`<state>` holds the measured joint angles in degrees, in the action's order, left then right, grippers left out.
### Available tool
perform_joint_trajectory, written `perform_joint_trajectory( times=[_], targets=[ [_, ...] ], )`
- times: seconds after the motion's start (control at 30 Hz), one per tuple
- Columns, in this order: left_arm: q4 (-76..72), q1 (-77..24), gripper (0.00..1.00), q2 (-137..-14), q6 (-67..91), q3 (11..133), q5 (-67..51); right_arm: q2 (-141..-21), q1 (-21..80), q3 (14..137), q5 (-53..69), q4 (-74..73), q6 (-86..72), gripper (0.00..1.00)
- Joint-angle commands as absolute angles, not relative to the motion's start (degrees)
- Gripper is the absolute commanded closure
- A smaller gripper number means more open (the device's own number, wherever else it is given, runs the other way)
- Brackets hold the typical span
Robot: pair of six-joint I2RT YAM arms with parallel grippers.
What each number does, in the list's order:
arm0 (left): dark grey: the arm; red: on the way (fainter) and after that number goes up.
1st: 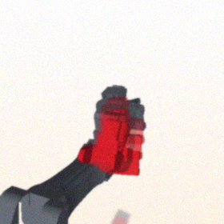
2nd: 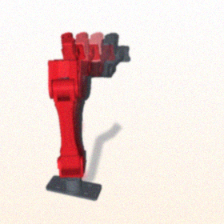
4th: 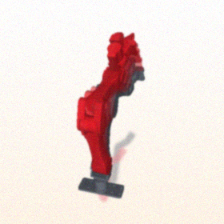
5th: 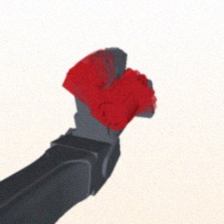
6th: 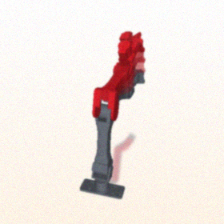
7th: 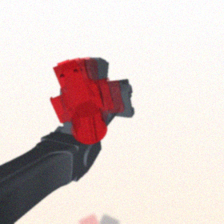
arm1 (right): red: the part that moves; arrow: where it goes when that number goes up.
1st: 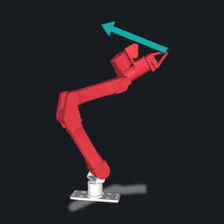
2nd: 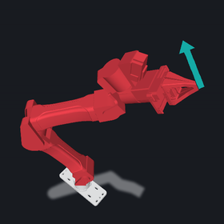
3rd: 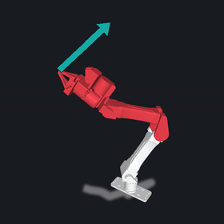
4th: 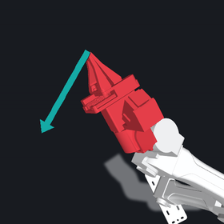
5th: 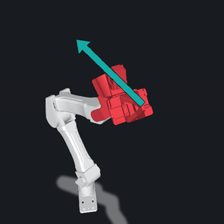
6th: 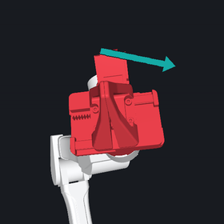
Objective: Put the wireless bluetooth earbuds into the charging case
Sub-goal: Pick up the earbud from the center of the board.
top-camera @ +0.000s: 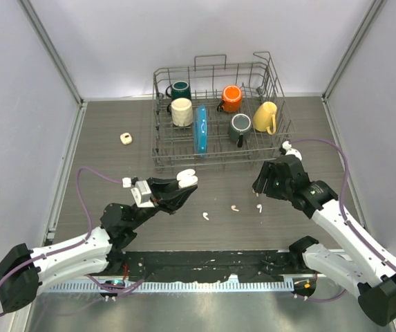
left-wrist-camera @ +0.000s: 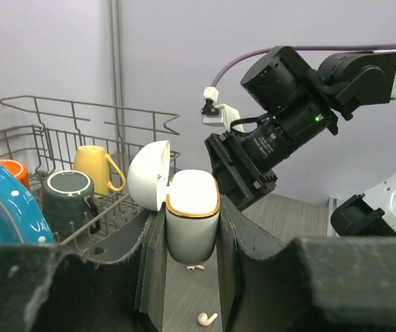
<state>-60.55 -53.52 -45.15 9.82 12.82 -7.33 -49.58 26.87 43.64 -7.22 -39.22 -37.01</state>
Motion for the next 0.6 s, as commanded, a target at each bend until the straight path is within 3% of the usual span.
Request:
perform_joint_trajectory(
  times=[0.0,0.3,0.57],
  targets=[
    [-64.7,-53.6,1.0,-45.1,9.5,13.0,-8.0,-50.4,26.7,43.9,-10.7,-40.6,-30.2,0.34],
    [-65.3,-53.6,1.0,-46.3,10.2,13.6,-8.9,-53.3,26.7,42.5,-10.6,-38.7,-30.9,0.2],
    [-66.4,-53.6,1.0,-48.1,10.5,14.0,-9.1,-53.7,26.7,38.9,-9.8,-35.7,-33.5,0.22]
  ],
)
